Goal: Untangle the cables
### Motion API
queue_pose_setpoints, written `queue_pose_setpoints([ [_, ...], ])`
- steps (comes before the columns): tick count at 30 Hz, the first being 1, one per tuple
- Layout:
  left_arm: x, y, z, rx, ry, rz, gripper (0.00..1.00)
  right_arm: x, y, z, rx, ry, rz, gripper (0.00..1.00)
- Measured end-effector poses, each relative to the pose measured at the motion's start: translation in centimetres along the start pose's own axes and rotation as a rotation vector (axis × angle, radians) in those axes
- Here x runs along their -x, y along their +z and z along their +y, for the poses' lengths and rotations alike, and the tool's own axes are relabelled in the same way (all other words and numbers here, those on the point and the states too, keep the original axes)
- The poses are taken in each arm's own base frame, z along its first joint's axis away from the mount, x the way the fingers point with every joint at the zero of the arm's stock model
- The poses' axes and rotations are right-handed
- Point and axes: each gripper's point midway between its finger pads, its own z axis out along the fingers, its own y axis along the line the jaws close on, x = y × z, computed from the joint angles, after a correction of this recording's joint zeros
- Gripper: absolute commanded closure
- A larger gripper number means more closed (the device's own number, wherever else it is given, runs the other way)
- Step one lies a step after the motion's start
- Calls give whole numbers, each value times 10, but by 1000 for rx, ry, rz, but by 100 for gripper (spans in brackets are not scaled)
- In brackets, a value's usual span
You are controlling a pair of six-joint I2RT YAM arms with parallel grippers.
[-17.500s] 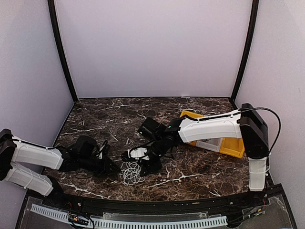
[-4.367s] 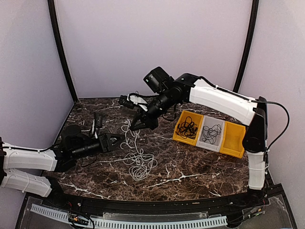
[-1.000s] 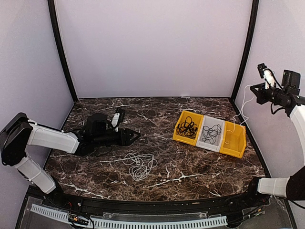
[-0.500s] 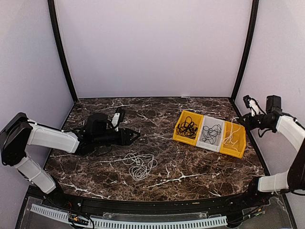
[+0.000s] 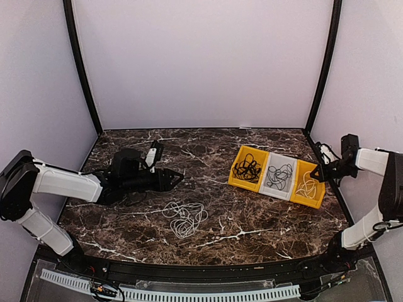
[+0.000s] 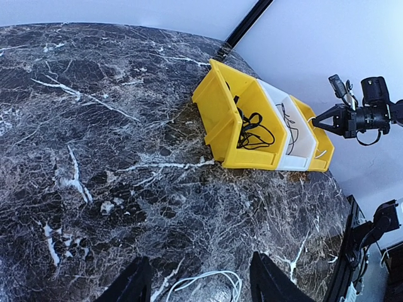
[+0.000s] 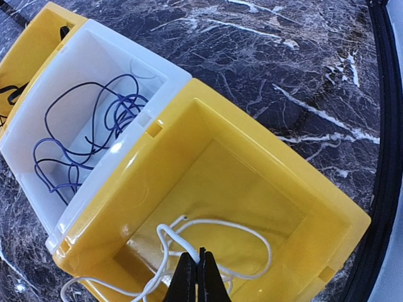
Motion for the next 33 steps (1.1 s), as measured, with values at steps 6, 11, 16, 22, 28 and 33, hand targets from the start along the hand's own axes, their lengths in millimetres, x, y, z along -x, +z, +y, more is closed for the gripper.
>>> queue_pose_setpoints([
  [6,-5,-2,3,6,-2,5,44,-1,2,-13,-91,-9,24,87],
  [11,-8,-2,4,10,-4,9,44,1,2,-10,-107,-26,42,62],
  [16,-4,-7,4,24,-2,0,44,23,-23,-6,-168,-64,-12,44],
  [22,-4,-17,12,82,-4,4,44,81,-68,31,-267,-261,-146,43],
  [28,-16,-37,34,195,-39,19,43,136,-68,123,-7,-430,-245,49],
  [33,-27,-58,74,328,-128,22,43,140,-17,235,309,-600,-131,51],
])
